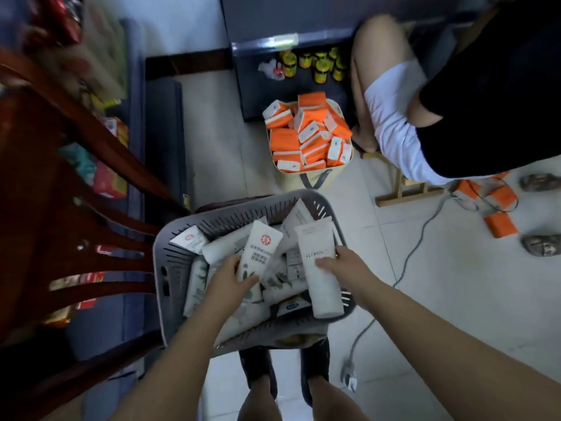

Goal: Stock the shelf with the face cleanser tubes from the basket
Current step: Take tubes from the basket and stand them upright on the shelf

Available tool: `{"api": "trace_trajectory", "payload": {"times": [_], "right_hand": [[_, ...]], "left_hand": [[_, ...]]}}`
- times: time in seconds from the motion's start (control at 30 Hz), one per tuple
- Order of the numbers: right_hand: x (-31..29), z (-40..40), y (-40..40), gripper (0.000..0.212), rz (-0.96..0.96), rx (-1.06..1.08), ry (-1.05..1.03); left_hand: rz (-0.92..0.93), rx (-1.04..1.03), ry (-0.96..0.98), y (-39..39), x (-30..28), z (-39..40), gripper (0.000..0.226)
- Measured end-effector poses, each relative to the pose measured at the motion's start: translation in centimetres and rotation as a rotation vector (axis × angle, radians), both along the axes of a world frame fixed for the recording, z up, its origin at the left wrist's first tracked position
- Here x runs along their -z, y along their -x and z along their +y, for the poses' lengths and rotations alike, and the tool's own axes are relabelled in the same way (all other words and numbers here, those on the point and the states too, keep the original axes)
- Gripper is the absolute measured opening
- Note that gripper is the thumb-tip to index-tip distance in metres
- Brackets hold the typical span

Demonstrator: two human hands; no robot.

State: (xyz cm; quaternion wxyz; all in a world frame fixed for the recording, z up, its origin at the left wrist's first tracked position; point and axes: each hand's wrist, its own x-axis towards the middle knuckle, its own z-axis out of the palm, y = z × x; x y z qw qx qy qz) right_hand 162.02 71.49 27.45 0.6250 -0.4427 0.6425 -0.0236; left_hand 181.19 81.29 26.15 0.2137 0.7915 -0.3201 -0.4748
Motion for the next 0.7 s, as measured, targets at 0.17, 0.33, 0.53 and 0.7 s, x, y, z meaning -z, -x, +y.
{"api": "trace_trajectory", "payload": {"times": [0.17,0.33,0.53,0.7], "right_hand": [[-8.7,0.0,-2.9,0.035,-0.24,-0.077,0.08],[-17.9,0.7,-8.3,0.03,-0.505,-0.151,0.201],[-28.9,5.8,-14.5,0.014,-0.864,-0.272,0.173],[-37.0,11.6,-18.8,0.016,-1.133,-0.377,0.137]], "left_hand": [[0.099,-0.359,0.146,-1.4,-9.3,1.8,0.028],[0.033,-0.587,0.383,-3.5,-19.1,4.6,0.025],[-0.19,-0.727,0.694,-4.8,-31.2,10.9,0.021],[-0.358,-0.814,0.885,-4.8,-39.8,16.9,0.023]]}}
